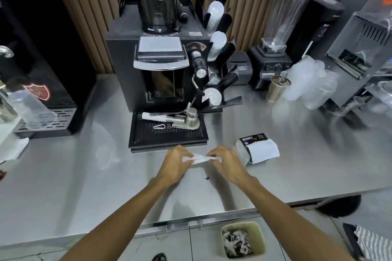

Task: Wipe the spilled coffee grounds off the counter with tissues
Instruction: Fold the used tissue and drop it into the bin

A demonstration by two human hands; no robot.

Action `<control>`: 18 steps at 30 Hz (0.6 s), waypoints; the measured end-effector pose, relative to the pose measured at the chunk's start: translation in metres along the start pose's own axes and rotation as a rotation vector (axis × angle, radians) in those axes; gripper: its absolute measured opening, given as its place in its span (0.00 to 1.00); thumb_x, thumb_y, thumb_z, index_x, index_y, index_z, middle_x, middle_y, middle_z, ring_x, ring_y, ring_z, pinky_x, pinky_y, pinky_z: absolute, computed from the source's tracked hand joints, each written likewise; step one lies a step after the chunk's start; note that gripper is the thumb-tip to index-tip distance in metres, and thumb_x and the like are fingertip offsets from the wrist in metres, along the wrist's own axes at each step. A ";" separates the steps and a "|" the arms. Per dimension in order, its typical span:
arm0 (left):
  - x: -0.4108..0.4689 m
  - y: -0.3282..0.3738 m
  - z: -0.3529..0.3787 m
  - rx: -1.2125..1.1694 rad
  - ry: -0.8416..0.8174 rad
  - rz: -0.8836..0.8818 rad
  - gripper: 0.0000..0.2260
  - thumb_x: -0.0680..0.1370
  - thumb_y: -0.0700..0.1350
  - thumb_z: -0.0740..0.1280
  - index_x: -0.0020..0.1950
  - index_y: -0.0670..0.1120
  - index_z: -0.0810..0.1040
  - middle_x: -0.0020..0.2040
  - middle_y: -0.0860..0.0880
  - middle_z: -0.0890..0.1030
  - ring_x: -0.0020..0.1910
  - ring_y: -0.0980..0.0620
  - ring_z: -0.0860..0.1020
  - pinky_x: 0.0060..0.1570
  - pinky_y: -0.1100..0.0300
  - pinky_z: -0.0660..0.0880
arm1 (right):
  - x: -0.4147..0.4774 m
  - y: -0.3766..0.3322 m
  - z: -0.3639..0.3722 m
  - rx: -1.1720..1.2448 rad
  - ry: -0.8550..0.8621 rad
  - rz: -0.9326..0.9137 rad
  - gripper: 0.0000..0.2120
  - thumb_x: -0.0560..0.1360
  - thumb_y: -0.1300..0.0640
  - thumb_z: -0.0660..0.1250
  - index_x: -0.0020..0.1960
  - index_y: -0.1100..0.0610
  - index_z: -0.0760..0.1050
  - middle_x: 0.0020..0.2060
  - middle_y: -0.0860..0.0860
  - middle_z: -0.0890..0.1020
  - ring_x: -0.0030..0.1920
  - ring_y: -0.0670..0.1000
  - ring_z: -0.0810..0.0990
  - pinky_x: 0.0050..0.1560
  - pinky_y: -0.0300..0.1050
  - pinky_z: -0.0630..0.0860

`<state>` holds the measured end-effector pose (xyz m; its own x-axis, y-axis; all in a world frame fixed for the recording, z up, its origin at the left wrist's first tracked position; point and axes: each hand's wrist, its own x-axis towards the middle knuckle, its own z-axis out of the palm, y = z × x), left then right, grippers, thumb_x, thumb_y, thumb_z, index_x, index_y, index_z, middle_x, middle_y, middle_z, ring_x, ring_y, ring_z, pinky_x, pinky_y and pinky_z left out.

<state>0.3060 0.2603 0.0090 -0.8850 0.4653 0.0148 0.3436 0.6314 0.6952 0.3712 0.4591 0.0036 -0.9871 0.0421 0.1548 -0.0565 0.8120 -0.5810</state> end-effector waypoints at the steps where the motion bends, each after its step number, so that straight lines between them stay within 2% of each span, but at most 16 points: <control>1: -0.001 -0.007 0.001 0.082 -0.004 0.057 0.08 0.77 0.44 0.70 0.55 0.45 0.84 0.52 0.53 0.77 0.54 0.54 0.74 0.52 0.72 0.63 | -0.001 0.002 0.007 -0.067 -0.030 0.009 0.12 0.72 0.66 0.68 0.52 0.56 0.83 0.46 0.51 0.84 0.46 0.51 0.80 0.52 0.42 0.76; 3: 0.001 -0.023 0.005 0.262 -0.005 0.179 0.08 0.78 0.47 0.69 0.54 0.49 0.85 0.55 0.53 0.78 0.54 0.52 0.72 0.52 0.65 0.65 | -0.002 0.007 0.019 -0.223 -0.057 -0.001 0.12 0.73 0.63 0.65 0.52 0.52 0.83 0.45 0.49 0.84 0.48 0.53 0.79 0.51 0.48 0.76; 5: 0.004 -0.029 0.007 0.446 0.021 0.300 0.05 0.73 0.48 0.73 0.48 0.52 0.86 0.54 0.54 0.78 0.52 0.51 0.69 0.49 0.61 0.69 | -0.001 0.010 0.027 -0.392 0.003 -0.034 0.13 0.71 0.62 0.66 0.49 0.48 0.84 0.41 0.45 0.85 0.48 0.53 0.78 0.49 0.48 0.71; 7: 0.010 -0.030 0.011 0.609 -0.012 0.408 0.07 0.64 0.45 0.80 0.40 0.50 0.86 0.46 0.54 0.78 0.47 0.51 0.69 0.41 0.60 0.72 | 0.003 0.007 0.033 -0.511 0.027 -0.052 0.10 0.68 0.60 0.70 0.44 0.47 0.84 0.37 0.42 0.84 0.46 0.51 0.77 0.46 0.46 0.66; 9: 0.019 -0.033 0.016 0.689 -0.032 0.472 0.11 0.60 0.41 0.81 0.38 0.48 0.84 0.39 0.52 0.77 0.42 0.51 0.70 0.35 0.59 0.71 | 0.009 0.007 0.039 -0.565 0.043 -0.056 0.09 0.66 0.61 0.75 0.43 0.49 0.84 0.36 0.43 0.82 0.42 0.50 0.75 0.41 0.43 0.70; 12: 0.032 -0.041 0.023 0.702 -0.051 0.473 0.19 0.57 0.38 0.82 0.45 0.47 0.83 0.38 0.50 0.76 0.37 0.50 0.75 0.32 0.58 0.72 | 0.016 0.015 0.047 -0.510 0.089 0.020 0.13 0.61 0.66 0.78 0.42 0.53 0.83 0.37 0.47 0.82 0.38 0.51 0.78 0.32 0.40 0.76; 14: 0.036 -0.042 0.026 0.664 -0.069 0.466 0.26 0.54 0.34 0.81 0.51 0.46 0.83 0.40 0.49 0.79 0.37 0.50 0.77 0.32 0.58 0.75 | 0.018 0.018 0.050 -0.471 0.071 0.079 0.14 0.60 0.67 0.78 0.43 0.56 0.83 0.39 0.50 0.82 0.37 0.52 0.80 0.31 0.41 0.77; 16: 0.038 -0.040 0.026 0.637 -0.076 0.485 0.29 0.54 0.33 0.80 0.53 0.46 0.83 0.46 0.49 0.80 0.38 0.49 0.78 0.33 0.59 0.77 | 0.022 0.020 0.053 -0.424 0.098 0.107 0.12 0.64 0.67 0.75 0.45 0.58 0.82 0.40 0.51 0.82 0.38 0.53 0.81 0.34 0.42 0.77; 18: 0.039 -0.039 0.025 0.643 -0.074 0.511 0.28 0.55 0.35 0.80 0.54 0.47 0.82 0.51 0.49 0.80 0.39 0.48 0.78 0.32 0.58 0.78 | 0.025 0.020 0.054 -0.370 0.129 0.131 0.08 0.69 0.63 0.65 0.45 0.60 0.81 0.41 0.52 0.83 0.39 0.54 0.82 0.35 0.42 0.77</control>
<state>0.2660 0.2687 -0.0354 -0.5551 0.8172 0.1547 0.8312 0.5518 0.0680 0.3374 0.4453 -0.0471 -0.9540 0.2130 0.2111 0.1499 0.9484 -0.2795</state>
